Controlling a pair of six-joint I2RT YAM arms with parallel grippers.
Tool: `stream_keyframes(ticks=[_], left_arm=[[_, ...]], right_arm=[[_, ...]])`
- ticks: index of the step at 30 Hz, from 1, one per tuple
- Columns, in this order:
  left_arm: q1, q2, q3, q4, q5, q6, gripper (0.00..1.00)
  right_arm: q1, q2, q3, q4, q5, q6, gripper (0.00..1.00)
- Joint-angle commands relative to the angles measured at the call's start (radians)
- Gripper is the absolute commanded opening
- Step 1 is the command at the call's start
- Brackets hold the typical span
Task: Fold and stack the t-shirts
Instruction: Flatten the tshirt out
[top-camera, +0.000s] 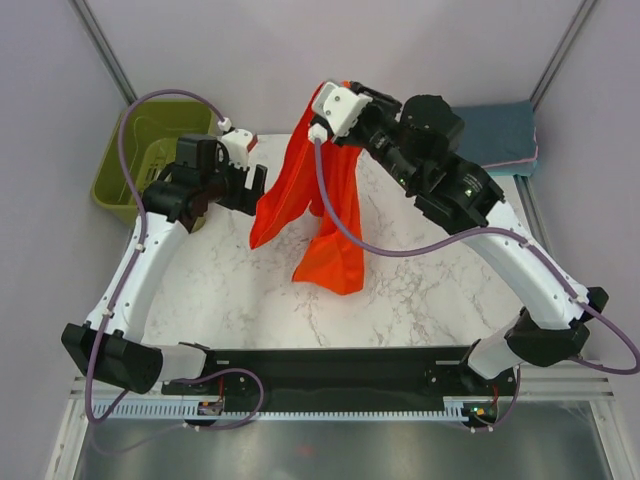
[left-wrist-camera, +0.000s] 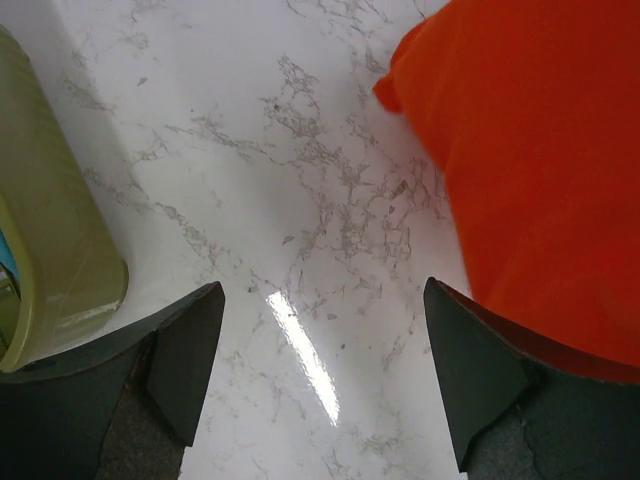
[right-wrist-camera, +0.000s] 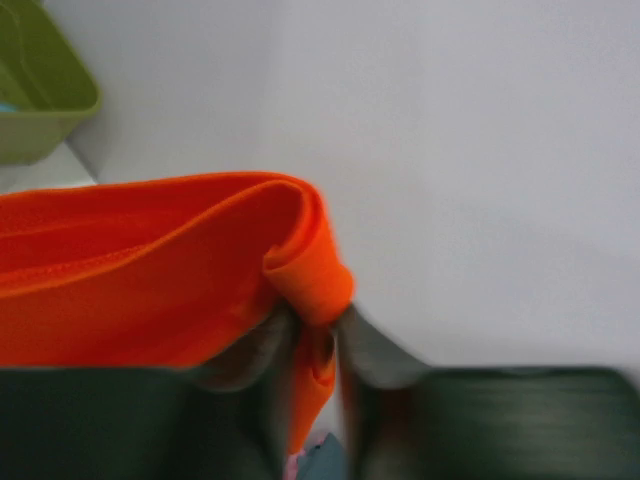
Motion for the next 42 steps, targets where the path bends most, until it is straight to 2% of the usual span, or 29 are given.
stream_keyframes(ticks=[1,2,3,8,10,13,14,17,20,23,29,31,34,42], left_arm=[[0.005,-0.004,0.073,0.047,-0.030,-0.032,0.89],[0.006,-0.004,0.077,0.047,-0.038,-0.027,0.89],[0.006,-0.003,0.082,0.047,-0.044,-0.018,0.90],[0.005,-0.004,0.068,0.031,-0.050,-0.004,0.90],[0.005,-0.015,0.056,0.023,-0.030,-0.004,0.89],[0.005,-0.021,0.045,-0.003,0.005,-0.010,0.89],[0.005,-0.021,0.042,-0.006,0.010,-0.012,0.89],[0.005,-0.013,0.036,-0.005,-0.001,-0.015,0.89],[0.006,-0.009,0.036,0.001,-0.022,-0.009,0.89],[0.006,-0.007,0.032,-0.002,-0.047,0.004,0.89],[0.040,-0.027,0.018,-0.002,-0.058,0.007,0.90],[0.052,-0.030,0.022,0.011,-0.117,-0.010,0.90],[0.058,-0.041,0.031,0.011,-0.130,-0.001,0.90],[0.069,-0.047,0.053,0.008,-0.117,-0.016,0.91]], right_arm=[[0.007,0.017,-0.138,-0.132,-0.035,-0.008,0.59],[0.013,0.002,-0.212,-0.141,-0.042,0.037,0.73],[0.014,-0.006,-0.250,-0.158,-0.054,0.127,0.76],[0.003,-0.088,-0.532,-0.166,-0.031,0.222,0.76],[-0.003,-0.119,-0.587,-0.189,-0.045,0.281,0.75],[-0.017,-0.184,-0.707,-0.276,-0.245,0.370,0.73],[-0.019,-0.210,-0.735,-0.301,-0.437,0.380,0.73],[-0.014,-0.221,-0.833,-0.336,-0.740,0.458,0.70],[-0.017,-0.190,-0.910,-0.203,-0.810,0.642,0.67],[-0.002,-0.100,-0.890,-0.157,-0.891,0.688,0.67],[0.119,0.175,-0.736,-0.229,-0.844,0.462,0.60],[0.142,0.251,-0.729,-0.218,-0.821,0.432,0.59],[0.174,0.298,-0.767,-0.163,-0.778,0.404,0.60],[0.233,0.378,-0.844,-0.025,-0.531,0.407,0.63]])
